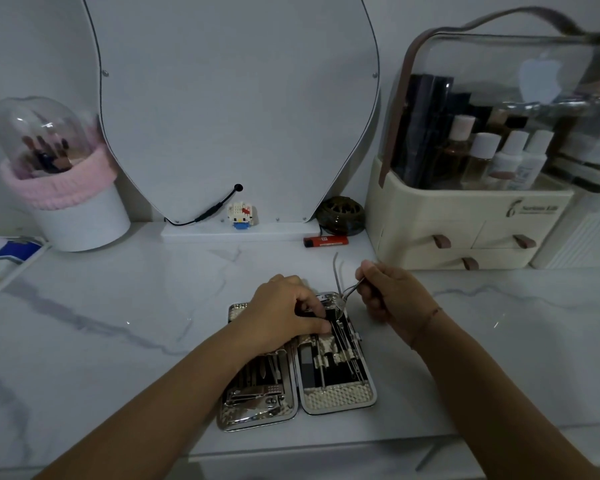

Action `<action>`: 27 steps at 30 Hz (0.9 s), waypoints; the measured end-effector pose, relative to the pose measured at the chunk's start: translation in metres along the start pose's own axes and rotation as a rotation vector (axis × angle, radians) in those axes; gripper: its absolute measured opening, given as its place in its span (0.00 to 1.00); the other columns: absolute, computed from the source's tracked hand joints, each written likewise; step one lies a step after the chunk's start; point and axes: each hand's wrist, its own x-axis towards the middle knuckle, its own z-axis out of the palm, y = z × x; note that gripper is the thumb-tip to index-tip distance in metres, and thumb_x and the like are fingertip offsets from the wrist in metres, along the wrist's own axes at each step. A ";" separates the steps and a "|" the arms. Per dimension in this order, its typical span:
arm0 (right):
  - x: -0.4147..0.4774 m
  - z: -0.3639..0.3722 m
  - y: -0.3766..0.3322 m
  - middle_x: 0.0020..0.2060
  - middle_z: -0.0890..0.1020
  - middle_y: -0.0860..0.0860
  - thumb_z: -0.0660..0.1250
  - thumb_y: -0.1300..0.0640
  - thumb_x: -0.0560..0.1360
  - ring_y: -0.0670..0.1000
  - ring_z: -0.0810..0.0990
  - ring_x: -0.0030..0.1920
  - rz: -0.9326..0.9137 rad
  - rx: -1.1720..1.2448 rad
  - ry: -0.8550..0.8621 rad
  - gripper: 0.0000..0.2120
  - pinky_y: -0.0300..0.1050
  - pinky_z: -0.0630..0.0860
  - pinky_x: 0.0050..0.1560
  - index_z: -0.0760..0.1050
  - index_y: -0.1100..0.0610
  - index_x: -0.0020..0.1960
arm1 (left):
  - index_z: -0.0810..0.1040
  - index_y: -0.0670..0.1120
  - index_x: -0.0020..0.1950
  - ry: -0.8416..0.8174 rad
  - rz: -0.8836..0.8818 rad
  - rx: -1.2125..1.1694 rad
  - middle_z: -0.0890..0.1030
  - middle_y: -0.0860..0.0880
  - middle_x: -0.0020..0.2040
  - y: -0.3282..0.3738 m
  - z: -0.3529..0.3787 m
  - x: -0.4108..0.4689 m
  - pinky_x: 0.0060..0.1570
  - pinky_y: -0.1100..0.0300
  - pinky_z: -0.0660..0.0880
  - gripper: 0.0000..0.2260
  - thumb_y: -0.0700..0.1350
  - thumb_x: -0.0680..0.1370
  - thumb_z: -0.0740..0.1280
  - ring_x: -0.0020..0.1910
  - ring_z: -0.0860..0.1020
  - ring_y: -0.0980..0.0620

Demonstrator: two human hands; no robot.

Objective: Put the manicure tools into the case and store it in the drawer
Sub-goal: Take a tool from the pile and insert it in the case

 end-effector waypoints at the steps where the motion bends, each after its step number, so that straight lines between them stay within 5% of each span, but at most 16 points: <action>1: 0.000 -0.001 0.000 0.24 0.67 0.50 0.55 0.55 0.79 0.44 0.60 0.21 0.003 -0.004 0.000 0.15 0.32 0.57 0.19 0.71 0.56 0.36 | 0.83 0.54 0.43 -0.008 0.001 0.001 0.73 0.59 0.41 0.000 0.000 0.000 0.51 0.59 0.68 0.08 0.55 0.67 0.75 0.50 0.70 0.56; 9: -0.002 0.001 0.002 0.25 0.68 0.50 0.55 0.53 0.79 0.44 0.61 0.22 0.003 -0.116 -0.042 0.14 0.34 0.58 0.21 0.71 0.57 0.38 | 0.76 0.61 0.33 -0.005 0.033 -0.090 0.74 0.57 0.38 -0.003 -0.001 -0.001 0.43 0.68 0.67 0.09 0.52 0.69 0.75 0.42 0.72 0.62; 16: 0.000 0.004 0.004 0.25 0.68 0.50 0.55 0.53 0.79 0.45 0.61 0.21 -0.017 -0.188 -0.051 0.15 0.34 0.58 0.21 0.71 0.58 0.38 | 0.79 0.54 0.37 -0.014 0.043 -0.136 0.76 0.57 0.37 -0.003 0.000 -0.003 0.46 0.62 0.70 0.05 0.50 0.72 0.72 0.40 0.73 0.61; 22: -0.001 0.008 0.004 0.25 0.69 0.52 0.55 0.54 0.79 0.44 0.63 0.20 -0.033 -0.251 -0.048 0.15 0.34 0.61 0.20 0.72 0.58 0.38 | 0.79 0.52 0.38 -0.001 0.036 -0.250 0.77 0.56 0.37 -0.005 -0.002 -0.008 0.38 0.70 0.69 0.05 0.48 0.74 0.71 0.37 0.73 0.63; 27: -0.005 0.011 0.002 0.24 0.71 0.51 0.55 0.54 0.79 0.45 0.65 0.20 0.025 -0.210 -0.123 0.16 0.34 0.63 0.20 0.73 0.58 0.38 | 0.80 0.55 0.36 0.020 0.066 -0.337 0.76 0.57 0.39 -0.005 -0.002 -0.006 0.44 0.71 0.70 0.05 0.48 0.71 0.74 0.40 0.74 0.64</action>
